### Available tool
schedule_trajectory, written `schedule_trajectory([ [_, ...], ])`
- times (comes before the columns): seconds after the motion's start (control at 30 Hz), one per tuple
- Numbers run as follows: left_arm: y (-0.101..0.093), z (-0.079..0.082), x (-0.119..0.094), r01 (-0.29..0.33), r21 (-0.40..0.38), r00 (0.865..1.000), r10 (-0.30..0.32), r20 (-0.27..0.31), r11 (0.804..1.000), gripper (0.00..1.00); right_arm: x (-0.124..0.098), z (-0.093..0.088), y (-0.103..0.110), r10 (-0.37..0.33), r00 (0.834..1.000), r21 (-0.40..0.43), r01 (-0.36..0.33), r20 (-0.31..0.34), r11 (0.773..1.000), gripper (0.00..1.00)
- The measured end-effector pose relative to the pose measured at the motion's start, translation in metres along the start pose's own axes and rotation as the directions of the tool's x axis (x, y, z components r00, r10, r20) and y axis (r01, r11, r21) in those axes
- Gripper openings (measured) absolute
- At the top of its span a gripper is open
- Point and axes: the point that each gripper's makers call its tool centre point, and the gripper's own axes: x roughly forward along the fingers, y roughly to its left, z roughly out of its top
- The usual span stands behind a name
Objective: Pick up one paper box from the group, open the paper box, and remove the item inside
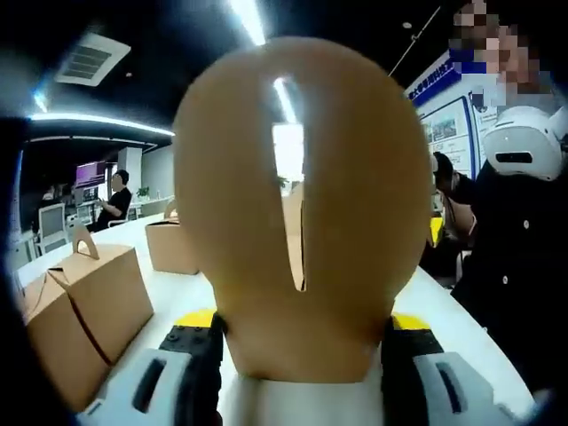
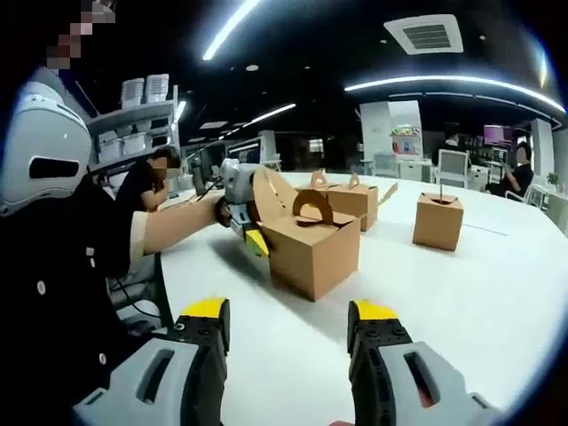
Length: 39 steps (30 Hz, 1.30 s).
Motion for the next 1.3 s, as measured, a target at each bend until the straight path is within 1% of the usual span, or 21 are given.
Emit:
schedule_trajectory([
  [0.07, -0.001, 0.0, 0.001, -0.007, -0.003, 1.0, 0.007, 0.002, 1.0, 0.73, -0.001, 0.007, 0.007, 0.03, 0.999, -0.042, -0.03, -0.01, 0.999, 0.44],
  [0.13, -0.005, 0.001, 0.002, -0.01, 0.0, 1.0, 0.01, 0.004, 1.0, 0.73, -0.001, 0.022, 0.013, 0.059, 0.998, -0.106, -0.06, -0.012, 0.993, 0.4],
  [0.2, -0.007, 0.002, 0.003, -0.011, 0.002, 1.0, 0.011, 0.001, 1.0, 0.73, 0.0, 0.044, 0.013, 0.068, 0.998, -0.179, -0.067, -0.003, 0.982, 0.38],
  [0.27, -0.01, 0.002, 0.004, -0.01, 0.004, 1.0, 0.01, -0.003, 1.0, 0.73, 0.007, 0.068, 0.01, 0.092, 0.996, -0.26, -0.09, -0.004, 0.961, 0.37],
  [0.37, -0.014, 0.003, 0.006, -0.01, 0.003, 1.0, 0.01, -0.004, 1.0, 0.73, 0.025, 0.088, -0.005, 0.112, 0.992, -0.319, -0.123, -0.051, 0.94, 0.37],
  [0.43, -0.017, 0.004, 0.007, -0.011, 0.005, 1.0, 0.011, -0.005, 1.0, 0.73, 0.039, 0.093, -0.014, 0.118, 0.988, -0.357, -0.147, -0.103, 0.922, 0.36],
  [0.5, -0.015, 0.004, 0.008, -0.011, 0.005, 1.0, 0.011, -0.005, 1.0, 0.72, 0.056, 0.1, -0.025, 0.115, 0.981, -0.399, -0.168, -0.153, 0.901, 0.35],
  [0.57, -0.01, 0.003, 0.006, -0.013, 0.001, 1.0, 0.013, -0.004, 1.0, 0.72, 0.074, 0.101, -0.032, 0.122, 0.966, -0.403, -0.207, -0.226, 0.892, 0.32],
  [0.63, -0.011, 0.003, 0.006, -0.014, 0.001, 1.0, 0.014, -0.004, 1.0, 0.72, 0.089, 0.101, -0.035, 0.132, 0.955, -0.402, -0.234, -0.265, 0.885, 0.31],
  [0.7, -0.013, 0.004, 0.006, -0.015, 0.003, 1.0, 0.015, -0.006, 1.0, 0.72, 0.098, 0.093, -0.04, 0.122, 0.934, -0.42, -0.265, -0.336, 0.868, 0.29],
  [0.77, -0.015, 0.004, 0.007, -0.016, 0.006, 1.0, 0.016, -0.009, 1.0, 0.72, 0.105, 0.087, -0.044, 0.106, 0.92, -0.442, -0.279, -0.377, 0.852, 0.28],
  [0.83, -0.016, 0.004, 0.007, -0.016, 0.005, 1.0, 0.016, -0.008, 1.0, 0.72, 0.11, 0.082, -0.044, 0.113, 0.907, -0.442, -0.303, -0.406, 0.845, 0.26],
  [0.9, -0.012, 0.003, 0.006, -0.016, 0.003, 1.0, 0.016, -0.007, 1.0, 0.72, 0.114, 0.078, -0.042, 0.125, 0.895, -0.426, -0.321, -0.427, 0.846, 0.26],
  [0.97, -0.01, 0.003, 0.006, -0.017, 0.004, 1.0, 0.017, -0.008, 1.0, 0.72, 0.117, 0.073, -0.044, 0.114, 0.884, -0.433, -0.33, -0.454, 0.839, 0.23],
  [1.03, -0.01, 0.003, 0.006, -0.017, 0.008, 1.0, 0.017, -0.01, 1.0, 0.72, 0.119, 0.072, -0.046, 0.109, 0.879, -0.436, -0.334, -0.464, 0.835, 0.19],
  [1.2, -0.011, 0.002, 0.007, -0.017, 0.003, 1.0, 0.017, -0.01, 1.0, 0.72, 0.121, 0.069, -0.051, 0.099, 0.868, -0.428, -0.336, -0.486, 0.839, 0.1],
  [1.3, -0.007, 0.001, 0.006, -0.021, -0.006, 1.0, 0.021, -0.012, 1.0, 0.72, 0.12, 0.071, -0.05, 0.11, 0.867, -0.422, -0.343, -0.486, 0.839, 0.06],
])
